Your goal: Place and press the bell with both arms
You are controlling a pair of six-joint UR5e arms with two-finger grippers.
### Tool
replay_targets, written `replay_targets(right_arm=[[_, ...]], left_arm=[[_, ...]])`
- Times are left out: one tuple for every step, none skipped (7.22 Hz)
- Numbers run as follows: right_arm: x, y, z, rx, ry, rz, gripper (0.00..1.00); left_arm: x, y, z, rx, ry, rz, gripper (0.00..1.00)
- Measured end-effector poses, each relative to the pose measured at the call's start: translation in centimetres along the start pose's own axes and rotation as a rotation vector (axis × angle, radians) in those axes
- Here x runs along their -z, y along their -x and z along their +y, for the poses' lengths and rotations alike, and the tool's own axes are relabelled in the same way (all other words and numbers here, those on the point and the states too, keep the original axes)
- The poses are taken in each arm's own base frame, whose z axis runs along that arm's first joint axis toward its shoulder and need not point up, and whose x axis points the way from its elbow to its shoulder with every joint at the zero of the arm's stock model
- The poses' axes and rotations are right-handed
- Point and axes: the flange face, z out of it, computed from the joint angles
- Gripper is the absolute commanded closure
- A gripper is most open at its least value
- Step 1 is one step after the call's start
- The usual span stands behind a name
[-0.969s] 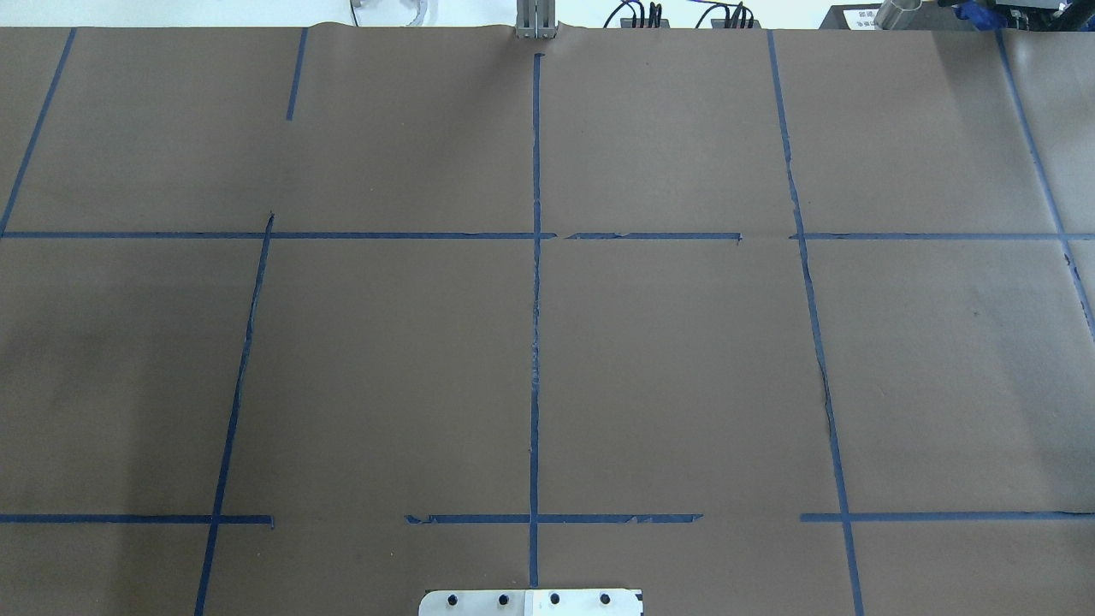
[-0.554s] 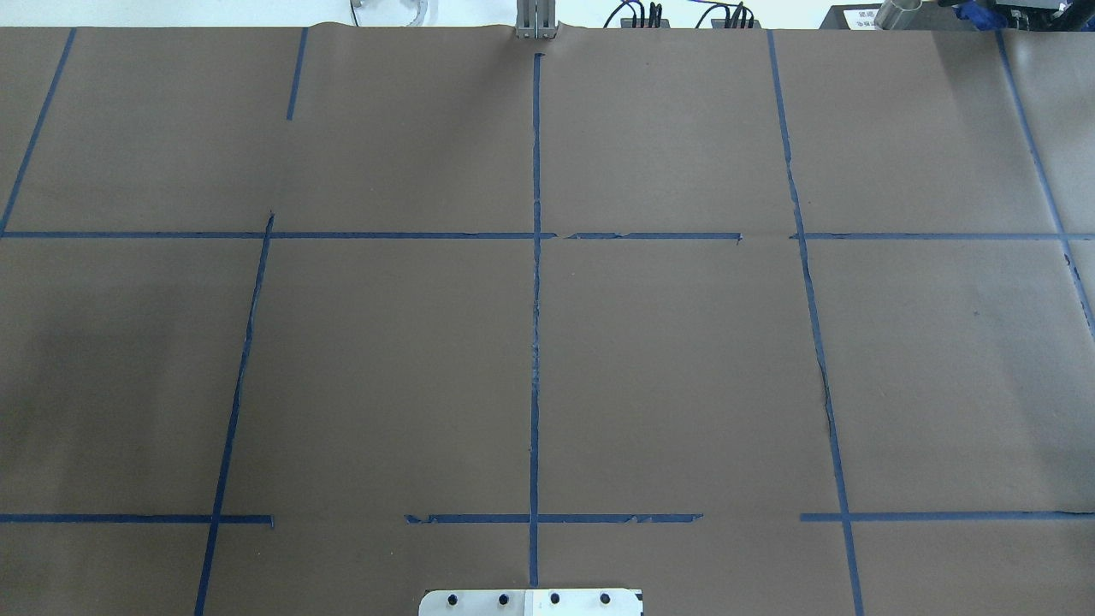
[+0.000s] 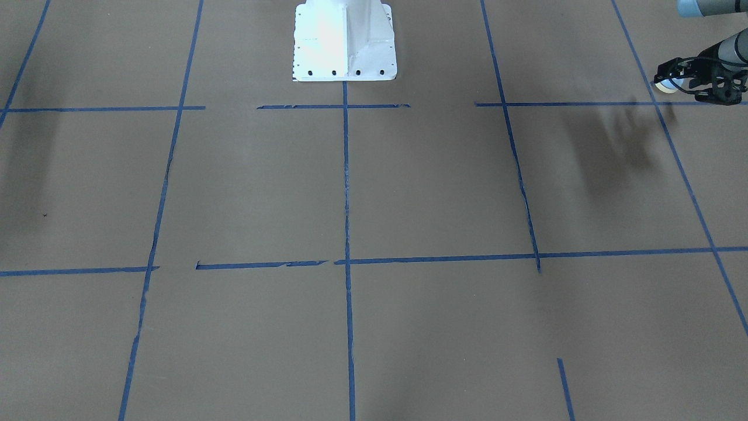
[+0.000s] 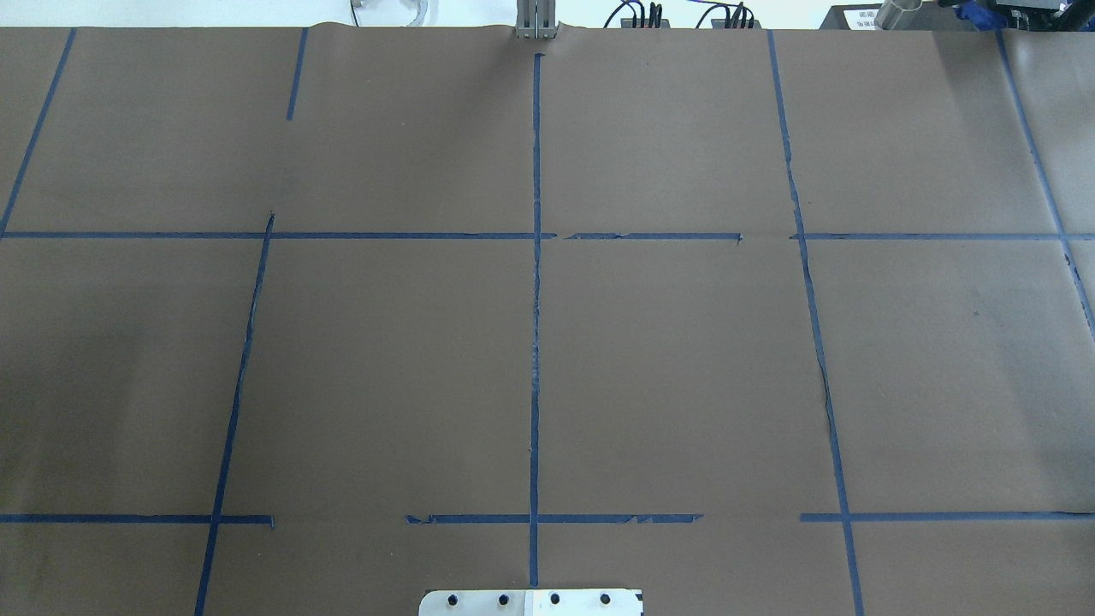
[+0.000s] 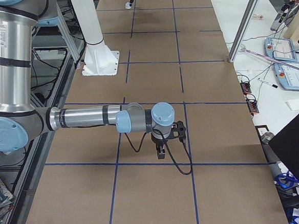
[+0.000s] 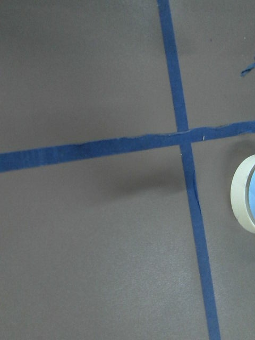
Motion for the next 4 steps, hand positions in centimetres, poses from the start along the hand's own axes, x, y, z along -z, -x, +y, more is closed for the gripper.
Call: replay_targets(right_arm=[[0.0, 0.0, 0.0, 0.0, 0.0, 0.0, 0.0], [0.0, 0.0, 0.0, 0.001, -0.001, 0.0, 0.0], [0.0, 0.0, 0.0, 0.003, -0.002, 0.0, 0.0], [0.0, 0.0, 0.0, 0.005, -0.004, 0.0, 0.0]], left_arm=[[-0.6, 0.6, 0.3, 0.002, 0.009, -0.004, 0.0], [-1.4, 1.2, 0.6, 0.006, 0.022, -0.008, 0.0], [-2.0, 1.7, 0.9, 0.008, 0.036, -0.011, 0.0], [-2.4, 1.9, 1.0, 0.008, 0.047, -0.014, 0.0]])
